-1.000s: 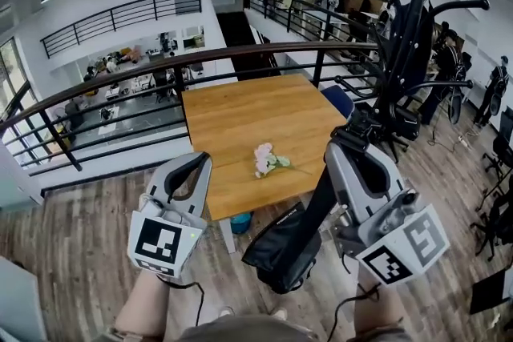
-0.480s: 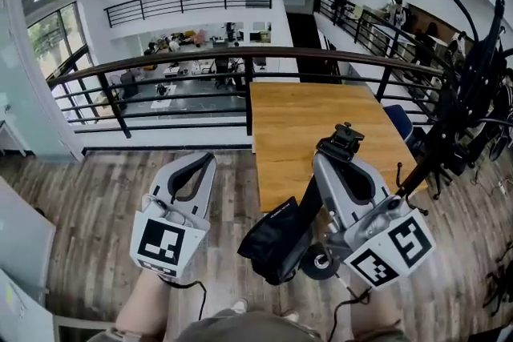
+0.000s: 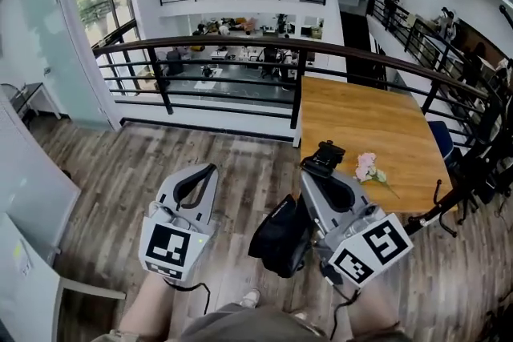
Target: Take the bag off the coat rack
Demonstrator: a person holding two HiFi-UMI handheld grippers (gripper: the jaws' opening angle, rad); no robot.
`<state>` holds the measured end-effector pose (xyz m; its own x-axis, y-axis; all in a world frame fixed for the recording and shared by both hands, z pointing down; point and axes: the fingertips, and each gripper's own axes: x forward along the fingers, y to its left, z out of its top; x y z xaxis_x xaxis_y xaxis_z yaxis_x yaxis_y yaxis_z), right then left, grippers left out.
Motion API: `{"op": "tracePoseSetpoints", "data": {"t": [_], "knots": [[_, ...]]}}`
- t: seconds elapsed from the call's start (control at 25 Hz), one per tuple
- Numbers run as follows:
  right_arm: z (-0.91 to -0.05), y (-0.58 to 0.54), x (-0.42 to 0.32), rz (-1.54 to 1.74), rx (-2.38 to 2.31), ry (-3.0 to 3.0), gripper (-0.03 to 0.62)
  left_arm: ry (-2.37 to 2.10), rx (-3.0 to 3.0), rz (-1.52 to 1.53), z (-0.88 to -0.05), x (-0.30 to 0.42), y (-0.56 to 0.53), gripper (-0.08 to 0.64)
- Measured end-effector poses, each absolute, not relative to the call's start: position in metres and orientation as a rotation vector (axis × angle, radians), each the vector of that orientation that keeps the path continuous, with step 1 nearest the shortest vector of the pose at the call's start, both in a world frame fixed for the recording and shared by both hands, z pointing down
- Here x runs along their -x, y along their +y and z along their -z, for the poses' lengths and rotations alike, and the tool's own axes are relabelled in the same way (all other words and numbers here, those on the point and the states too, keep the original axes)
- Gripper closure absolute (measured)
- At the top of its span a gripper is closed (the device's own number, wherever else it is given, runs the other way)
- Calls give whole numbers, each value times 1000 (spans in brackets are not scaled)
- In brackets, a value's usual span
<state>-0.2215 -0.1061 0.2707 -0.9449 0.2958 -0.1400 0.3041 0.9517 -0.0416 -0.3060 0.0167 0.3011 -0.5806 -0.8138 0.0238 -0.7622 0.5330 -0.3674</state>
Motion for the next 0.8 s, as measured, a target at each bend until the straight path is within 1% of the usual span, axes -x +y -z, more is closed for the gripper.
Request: {"op": "tracePoseSetpoints", "data": {"t": [0.52,0.8], "knots": [[-355,-53,257,216,-699,3099,546,2849,1323,580,-382,309,68,545],[-369,-39,265,233,-767,3107,548,2890,1290,587,-390,313,80,545]]}}
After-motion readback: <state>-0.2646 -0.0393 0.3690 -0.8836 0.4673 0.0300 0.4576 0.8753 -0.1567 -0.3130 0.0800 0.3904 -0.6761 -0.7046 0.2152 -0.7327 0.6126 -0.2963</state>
